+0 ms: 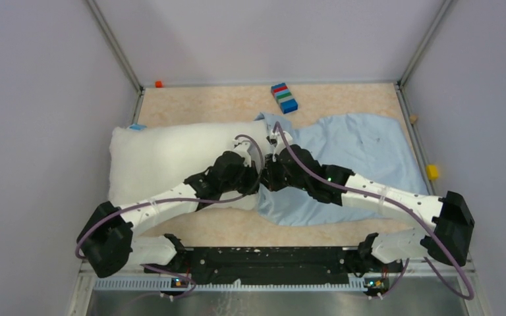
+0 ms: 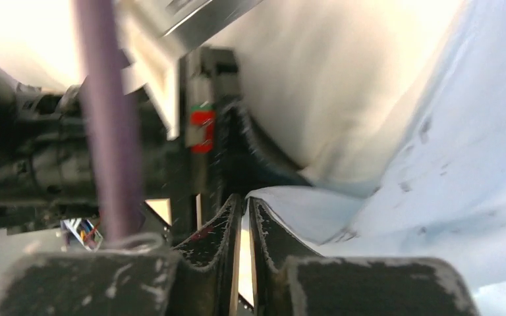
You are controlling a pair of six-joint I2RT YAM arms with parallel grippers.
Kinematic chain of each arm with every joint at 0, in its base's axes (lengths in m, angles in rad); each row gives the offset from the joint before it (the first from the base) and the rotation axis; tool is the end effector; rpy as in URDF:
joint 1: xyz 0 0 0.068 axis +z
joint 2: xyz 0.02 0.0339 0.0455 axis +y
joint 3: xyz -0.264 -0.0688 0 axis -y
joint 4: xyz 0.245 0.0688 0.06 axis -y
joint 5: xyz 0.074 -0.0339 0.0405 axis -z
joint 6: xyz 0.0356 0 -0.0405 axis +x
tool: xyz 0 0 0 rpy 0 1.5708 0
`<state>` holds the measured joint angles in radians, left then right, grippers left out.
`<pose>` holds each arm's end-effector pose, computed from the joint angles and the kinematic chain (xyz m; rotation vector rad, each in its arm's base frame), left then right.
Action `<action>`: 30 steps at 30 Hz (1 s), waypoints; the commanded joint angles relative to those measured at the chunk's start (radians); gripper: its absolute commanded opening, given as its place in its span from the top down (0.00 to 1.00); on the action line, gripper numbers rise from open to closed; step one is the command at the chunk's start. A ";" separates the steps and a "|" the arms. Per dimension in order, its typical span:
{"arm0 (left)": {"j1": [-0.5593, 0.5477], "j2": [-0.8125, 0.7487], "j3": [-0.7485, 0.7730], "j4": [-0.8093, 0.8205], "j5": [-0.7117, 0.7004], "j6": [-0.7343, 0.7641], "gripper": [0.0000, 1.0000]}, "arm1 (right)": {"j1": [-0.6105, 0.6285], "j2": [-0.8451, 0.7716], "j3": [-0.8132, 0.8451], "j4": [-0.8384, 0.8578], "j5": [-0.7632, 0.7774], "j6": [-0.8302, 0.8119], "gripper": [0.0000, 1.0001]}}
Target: Put the pillow into the pillowcase
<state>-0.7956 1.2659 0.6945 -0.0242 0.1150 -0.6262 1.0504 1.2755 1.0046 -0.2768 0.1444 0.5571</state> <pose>0.1859 -0.1956 0.2219 0.2665 2.3024 -0.9027 0.1479 0.2478 0.3014 -0.4539 2.1714 0.7846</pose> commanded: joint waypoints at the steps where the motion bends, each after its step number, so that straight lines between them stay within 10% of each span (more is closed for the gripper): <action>1: -0.011 -0.083 -0.013 -0.196 -0.039 -0.021 0.90 | -0.070 -0.050 0.063 0.116 -0.082 -0.028 0.84; 6: -0.010 -0.152 0.097 -0.317 -0.146 0.008 0.69 | -0.105 -0.078 0.087 0.069 -0.112 -0.076 0.58; 18: -0.009 -0.205 0.332 -0.426 -0.264 0.111 0.48 | -0.306 0.055 0.281 -0.105 -0.136 -0.135 0.54; 30: 0.249 0.063 0.577 -0.389 -0.352 0.279 0.01 | -0.312 0.316 0.421 -0.112 -0.003 -0.159 0.42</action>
<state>-0.5934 1.2289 1.2217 -0.4557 -0.1730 -0.4191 0.7418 1.5482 1.3449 -0.3981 0.0639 0.4179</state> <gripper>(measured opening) 0.963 0.573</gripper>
